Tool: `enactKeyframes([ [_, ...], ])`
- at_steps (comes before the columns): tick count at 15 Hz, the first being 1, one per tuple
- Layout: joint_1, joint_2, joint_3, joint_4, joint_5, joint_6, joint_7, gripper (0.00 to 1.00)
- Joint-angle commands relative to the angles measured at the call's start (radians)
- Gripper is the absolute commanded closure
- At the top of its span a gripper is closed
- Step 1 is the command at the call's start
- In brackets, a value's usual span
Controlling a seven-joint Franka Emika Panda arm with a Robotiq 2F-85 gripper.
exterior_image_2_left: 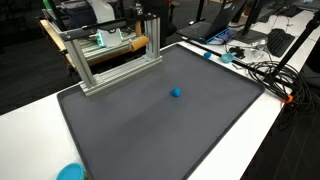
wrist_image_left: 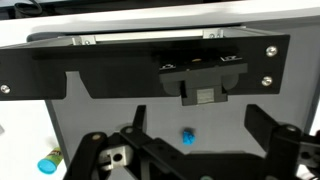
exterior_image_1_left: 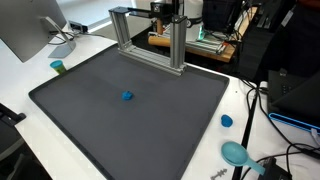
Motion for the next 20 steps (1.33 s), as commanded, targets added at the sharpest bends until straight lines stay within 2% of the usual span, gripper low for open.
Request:
enactKeyframes([
  [1, 0.004, 0.001, -0.003, 0.002, -0.002, -0.003, 0.002, 0.0],
  [6, 0.03, -0.021, -0.017, -0.052, 0.023, 0.084, -0.038, 0.0],
  [12, 0.013, -0.025, 0.001, -0.148, 0.012, 0.212, 0.019, 0.0],
  [15, 0.006, -0.028, 0.005, -0.185, 0.015, 0.225, 0.049, 0.0],
  [20, 0.007, 0.0, 0.002, -0.167, 0.013, 0.198, 0.052, 0.0],
])
